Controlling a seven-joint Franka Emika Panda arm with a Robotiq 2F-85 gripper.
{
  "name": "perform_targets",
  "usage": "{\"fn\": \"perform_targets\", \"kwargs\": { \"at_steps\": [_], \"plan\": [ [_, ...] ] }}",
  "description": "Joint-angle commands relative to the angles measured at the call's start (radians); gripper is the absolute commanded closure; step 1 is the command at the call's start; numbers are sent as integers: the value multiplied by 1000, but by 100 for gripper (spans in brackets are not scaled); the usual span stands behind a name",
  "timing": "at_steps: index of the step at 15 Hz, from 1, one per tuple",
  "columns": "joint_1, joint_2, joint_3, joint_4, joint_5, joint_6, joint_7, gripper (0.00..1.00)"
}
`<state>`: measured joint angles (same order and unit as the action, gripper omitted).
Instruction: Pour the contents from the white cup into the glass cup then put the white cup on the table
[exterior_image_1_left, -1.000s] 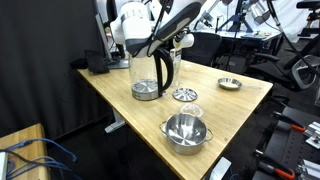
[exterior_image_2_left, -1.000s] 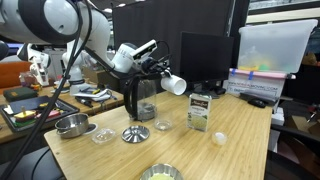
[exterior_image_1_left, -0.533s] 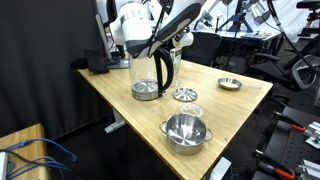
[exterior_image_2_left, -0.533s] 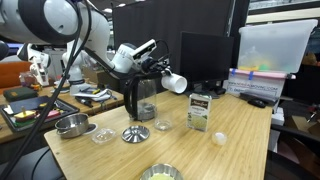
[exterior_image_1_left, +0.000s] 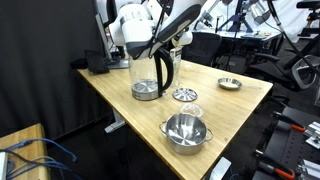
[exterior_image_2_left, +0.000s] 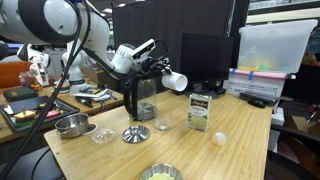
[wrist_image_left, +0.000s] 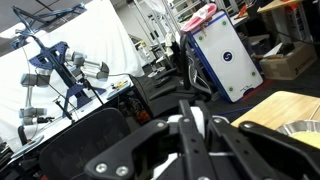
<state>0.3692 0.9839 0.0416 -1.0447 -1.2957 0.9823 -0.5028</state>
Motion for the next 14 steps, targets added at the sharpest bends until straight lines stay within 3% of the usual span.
{"fn": "perform_targets", "kwargs": {
  "at_steps": [1, 14],
  "plan": [
    [16, 30, -15, -14, -49, -17, -23, 98],
    [21, 31, -20, -21, -72, -19, -21, 98]
  ]
}}
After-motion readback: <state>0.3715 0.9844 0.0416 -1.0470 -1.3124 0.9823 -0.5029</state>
